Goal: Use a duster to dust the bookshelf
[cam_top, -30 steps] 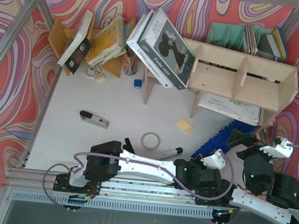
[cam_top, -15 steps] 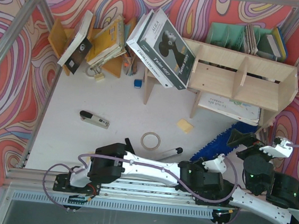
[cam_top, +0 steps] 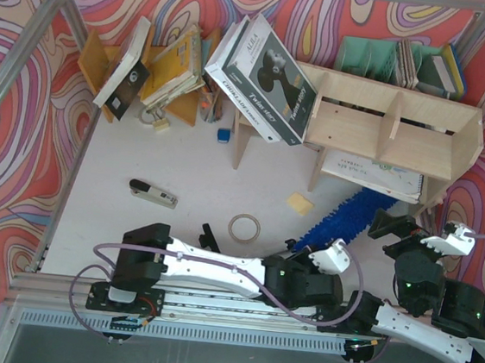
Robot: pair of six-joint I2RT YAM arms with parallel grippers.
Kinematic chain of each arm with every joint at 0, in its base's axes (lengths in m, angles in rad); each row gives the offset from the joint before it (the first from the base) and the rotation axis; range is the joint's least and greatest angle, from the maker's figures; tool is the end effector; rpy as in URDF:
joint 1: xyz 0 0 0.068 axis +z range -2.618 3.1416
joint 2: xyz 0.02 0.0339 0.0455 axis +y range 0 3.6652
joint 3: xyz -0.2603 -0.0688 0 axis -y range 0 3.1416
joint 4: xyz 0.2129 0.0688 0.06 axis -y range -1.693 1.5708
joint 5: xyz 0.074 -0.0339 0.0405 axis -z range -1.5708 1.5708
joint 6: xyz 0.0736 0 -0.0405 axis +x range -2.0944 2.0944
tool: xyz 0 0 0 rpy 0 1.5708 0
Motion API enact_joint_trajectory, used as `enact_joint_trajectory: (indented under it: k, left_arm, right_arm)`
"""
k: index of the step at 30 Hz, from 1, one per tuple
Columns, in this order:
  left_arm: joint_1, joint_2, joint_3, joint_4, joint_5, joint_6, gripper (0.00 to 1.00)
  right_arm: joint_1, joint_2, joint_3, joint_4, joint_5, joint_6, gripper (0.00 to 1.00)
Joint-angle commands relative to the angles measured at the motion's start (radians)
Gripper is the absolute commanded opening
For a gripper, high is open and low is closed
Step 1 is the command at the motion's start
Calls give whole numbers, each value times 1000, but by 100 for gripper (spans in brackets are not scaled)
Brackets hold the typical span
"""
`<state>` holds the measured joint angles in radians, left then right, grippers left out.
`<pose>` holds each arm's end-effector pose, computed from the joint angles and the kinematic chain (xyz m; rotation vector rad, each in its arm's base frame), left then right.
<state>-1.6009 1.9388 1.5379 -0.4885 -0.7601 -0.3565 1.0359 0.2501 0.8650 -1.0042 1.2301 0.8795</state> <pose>0.0382 -0.4146 0.2296 1.0062 1.9257 -0.1532 0.0588 -0.0368 0.3123 0.6066 1.5910 0.2185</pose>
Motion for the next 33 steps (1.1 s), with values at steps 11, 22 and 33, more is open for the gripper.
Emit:
enact_joint_trajectory:
  k: [11, 22, 33]
  left_arm:
    - [1, -122, -76, -292, -168, -436, 0]
    - [22, -113, -48, -428, -47, -556, 0]
    - [44, -46, 17, -455, 47, -488, 0]
  right_arm:
    - [6, -14, 19, -16, 26, 18, 99]
    - [6, -14, 18, -12, 23, 16, 99]
    - [6, -11, 19, -25, 25, 40, 99]
